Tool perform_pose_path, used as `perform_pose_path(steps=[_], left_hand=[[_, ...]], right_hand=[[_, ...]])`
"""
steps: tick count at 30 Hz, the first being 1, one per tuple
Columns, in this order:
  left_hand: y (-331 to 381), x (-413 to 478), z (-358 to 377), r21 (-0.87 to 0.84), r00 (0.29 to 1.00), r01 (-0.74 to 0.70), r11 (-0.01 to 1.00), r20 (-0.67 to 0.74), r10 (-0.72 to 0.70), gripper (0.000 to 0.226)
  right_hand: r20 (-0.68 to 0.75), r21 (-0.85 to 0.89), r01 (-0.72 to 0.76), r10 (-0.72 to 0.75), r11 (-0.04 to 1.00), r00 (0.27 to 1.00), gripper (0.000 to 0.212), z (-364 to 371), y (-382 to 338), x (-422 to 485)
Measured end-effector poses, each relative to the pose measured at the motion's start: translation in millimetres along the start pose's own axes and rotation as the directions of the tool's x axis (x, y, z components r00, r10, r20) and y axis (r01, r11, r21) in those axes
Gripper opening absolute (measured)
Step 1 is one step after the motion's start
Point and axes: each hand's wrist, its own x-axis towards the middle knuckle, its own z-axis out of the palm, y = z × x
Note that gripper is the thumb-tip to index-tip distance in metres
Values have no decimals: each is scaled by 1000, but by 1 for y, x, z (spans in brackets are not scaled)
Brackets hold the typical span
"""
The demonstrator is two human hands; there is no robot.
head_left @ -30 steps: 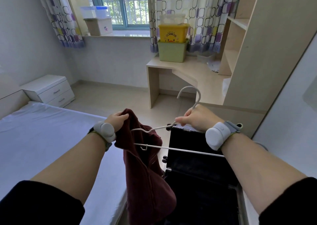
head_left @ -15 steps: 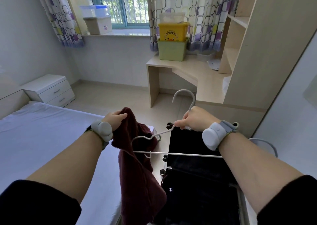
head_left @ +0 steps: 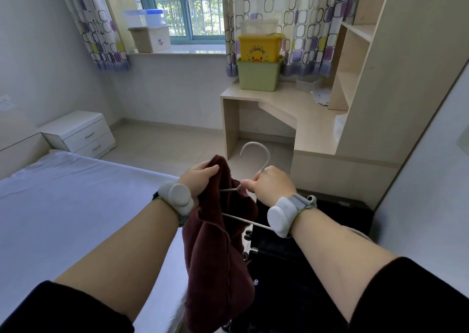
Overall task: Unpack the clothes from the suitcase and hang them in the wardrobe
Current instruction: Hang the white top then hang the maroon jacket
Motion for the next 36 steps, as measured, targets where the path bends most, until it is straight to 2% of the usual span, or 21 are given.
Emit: perform_pose_path(steps=[3, 6, 8, 9, 10, 12, 13, 14, 16, 18, 20, 22, 27, 30, 32, 36], left_hand=[[2, -7, 9, 29, 997, -50, 998, 55, 48, 18], [-1, -17, 7, 93, 987, -87, 992, 144, 73, 15], [-4, -23, 7, 135, 967, -127, 983, 236, 93, 20], [-3, -24, 7, 242, 957, -197, 950, 259, 132, 24], [-1, -23, 7, 434, 943, -298, 850, 270, 193, 29], [4, -19, 6, 800, 886, -405, 442, 223, 407, 33], [9, -20, 5, 870, 826, -402, 286, 210, 522, 32], [15, -19, 5, 891, 780, -403, 207, 217, 587, 30], [23, -17, 4, 880, 744, -454, 139, 289, 602, 29], [31, -16, 9, 884, 748, -466, 35, 372, 550, 34], [38, -19, 16, 903, 761, -413, -121, 415, 499, 41], [45, -24, 21, 899, 738, -375, -228, 438, 513, 48], [62, -39, 36, 928, 752, -279, -247, 371, 545, 50], [67, -49, 44, 941, 754, -228, -249, 332, 566, 49], [66, -53, 45, 953, 789, -212, -214, 296, 538, 51], [59, -54, 33, 988, 873, -119, -97, 150, 465, 55]], right_hand=[[-67, 192, 5, 8, 981, 998, 44, 4, 1, -2], [-121, 472, -21, 88, 881, 989, 38, 6, 6, -3], [-143, 550, -11, 106, 835, 984, 34, 8, 9, -6], [-145, 565, 0, 99, 825, 984, 34, 8, 10, -8], [-144, 577, 10, 89, 817, 986, 34, 7, 11, -8], [-143, 602, 19, 84, 798, 986, 32, 4, 14, -7], [-147, 616, 23, 86, 788, 985, 30, 3, 15, -6], [-151, 627, 23, 92, 778, 984, 30, 1, 17, -5], [-147, 653, 9, 115, 758, 982, 31, -3, 17, -4], [-133, 696, 11, 114, 718, 984, 30, -8, 16, -7], [-122, 737, 28, 92, 676, 988, 29, -13, 12, -10], [-116, 747, 48, 58, 663, 992, 29, -16, 7, -13], [-120, 751, 127, -56, 648, 991, 34, -29, 4, -12], [-77, 748, 117, -90, 654, 993, 47, -31, 2, -9], [-49, 744, 116, -118, 658, 992, 54, -31, 2, -5], [36, 711, 179, -290, 680, 956, 31, -36, 3, 0]])
